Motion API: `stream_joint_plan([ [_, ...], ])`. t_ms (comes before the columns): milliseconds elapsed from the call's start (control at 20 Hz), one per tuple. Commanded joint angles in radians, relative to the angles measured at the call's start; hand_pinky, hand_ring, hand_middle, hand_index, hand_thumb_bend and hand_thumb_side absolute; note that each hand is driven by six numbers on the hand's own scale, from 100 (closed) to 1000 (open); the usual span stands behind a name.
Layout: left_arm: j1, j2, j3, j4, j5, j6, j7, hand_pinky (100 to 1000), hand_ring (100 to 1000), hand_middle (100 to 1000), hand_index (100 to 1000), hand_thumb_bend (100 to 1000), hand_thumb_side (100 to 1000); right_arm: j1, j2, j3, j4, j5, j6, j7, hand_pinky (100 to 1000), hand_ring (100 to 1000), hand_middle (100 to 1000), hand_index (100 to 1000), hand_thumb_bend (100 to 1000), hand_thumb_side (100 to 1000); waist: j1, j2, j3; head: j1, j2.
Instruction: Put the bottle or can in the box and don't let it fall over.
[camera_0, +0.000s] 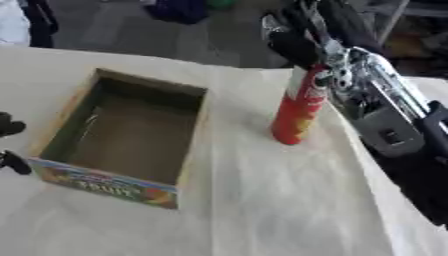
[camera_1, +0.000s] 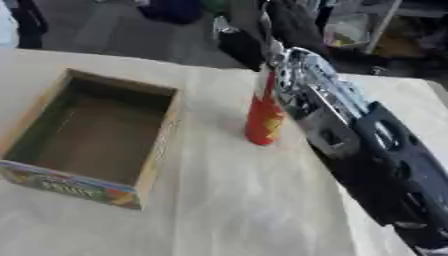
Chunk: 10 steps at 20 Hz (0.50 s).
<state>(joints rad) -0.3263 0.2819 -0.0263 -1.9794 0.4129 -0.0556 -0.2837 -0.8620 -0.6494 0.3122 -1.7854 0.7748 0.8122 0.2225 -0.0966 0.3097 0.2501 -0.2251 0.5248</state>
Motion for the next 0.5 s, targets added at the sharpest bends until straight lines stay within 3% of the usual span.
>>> stream_joint_plan([
  [50,-0.014,0.025,0.003,-0.021,-0.006,-0.002,-0.005,506,799,721,836,100,658,0.013,-0.052,-0.022,-0.044,-0.032,0.0,-0.007,784,934,964,942,100,942,0.002,-0.01,0.004,0.003,-0.016],
  [500,-0.018,0.03,-0.001,-0.021,-0.013,-0.003,-0.012,506,799,721,836,100,658,0.039,-0.115,-0.081,-0.145,-0.071,0.004,-0.06,726,931,957,937,100,851,-0.002,0.003,0.011,0.004,-0.019],
])
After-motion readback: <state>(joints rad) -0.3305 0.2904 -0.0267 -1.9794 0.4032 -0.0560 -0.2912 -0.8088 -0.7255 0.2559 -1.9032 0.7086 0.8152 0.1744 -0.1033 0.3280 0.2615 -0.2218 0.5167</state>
